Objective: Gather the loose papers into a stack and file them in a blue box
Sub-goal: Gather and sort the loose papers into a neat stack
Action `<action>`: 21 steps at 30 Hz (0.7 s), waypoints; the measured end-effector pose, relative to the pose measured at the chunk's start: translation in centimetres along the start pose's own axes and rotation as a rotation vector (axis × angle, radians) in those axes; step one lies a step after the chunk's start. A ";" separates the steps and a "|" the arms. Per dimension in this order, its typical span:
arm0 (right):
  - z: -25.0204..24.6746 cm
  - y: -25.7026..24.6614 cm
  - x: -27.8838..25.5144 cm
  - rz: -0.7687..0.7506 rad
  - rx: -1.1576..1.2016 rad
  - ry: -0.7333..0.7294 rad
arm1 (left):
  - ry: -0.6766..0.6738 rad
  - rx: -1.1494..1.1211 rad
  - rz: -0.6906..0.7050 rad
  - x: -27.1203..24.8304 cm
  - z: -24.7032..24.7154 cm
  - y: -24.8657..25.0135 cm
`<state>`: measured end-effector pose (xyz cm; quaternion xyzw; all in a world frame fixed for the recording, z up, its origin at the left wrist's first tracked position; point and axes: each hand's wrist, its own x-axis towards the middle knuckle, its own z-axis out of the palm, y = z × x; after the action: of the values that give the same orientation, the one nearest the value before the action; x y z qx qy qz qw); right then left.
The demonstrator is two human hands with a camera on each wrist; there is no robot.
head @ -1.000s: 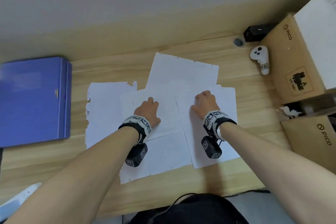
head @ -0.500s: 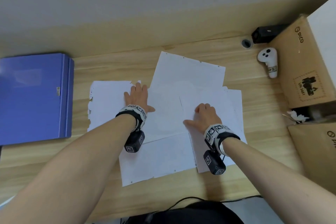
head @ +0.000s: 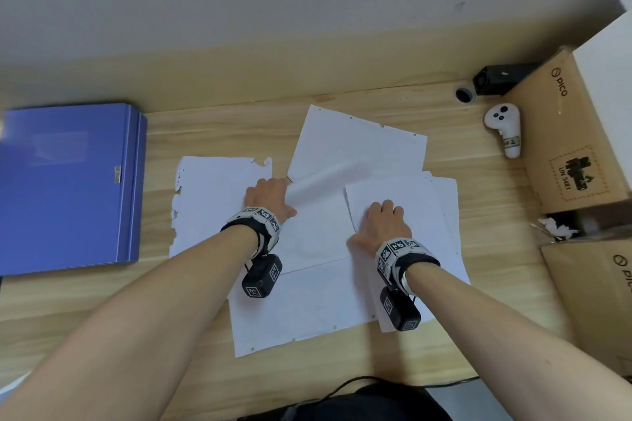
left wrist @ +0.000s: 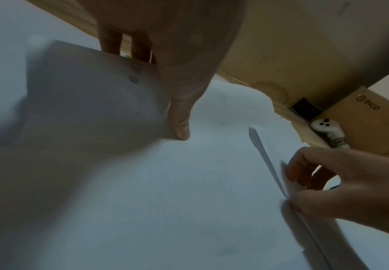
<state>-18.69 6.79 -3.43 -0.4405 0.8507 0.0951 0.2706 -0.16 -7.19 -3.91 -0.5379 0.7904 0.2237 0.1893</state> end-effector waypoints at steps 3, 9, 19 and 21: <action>0.2 0.0 0.2 -0.064 -0.074 -0.009 | -0.067 -0.133 -0.038 -1.1 -0.3 -0.4; 0.1 1.4 0.8 -0.158 -0.054 -0.008 | -0.273 -0.127 -0.065 -4.2 0.8 -1.7; -4.1 3.2 0.9 -0.233 0.159 0.136 | -0.282 -0.230 -0.103 -5.8 1.4 -2.5; -4.2 3.8 1.3 -0.242 0.193 0.087 | -0.352 -0.221 -0.061 -6.0 1.6 -2.4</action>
<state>-23.92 6.45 -0.95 -0.5155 0.8075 -0.0394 0.2840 4.25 -2.43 -2.35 -0.5319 0.6992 0.3935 0.2709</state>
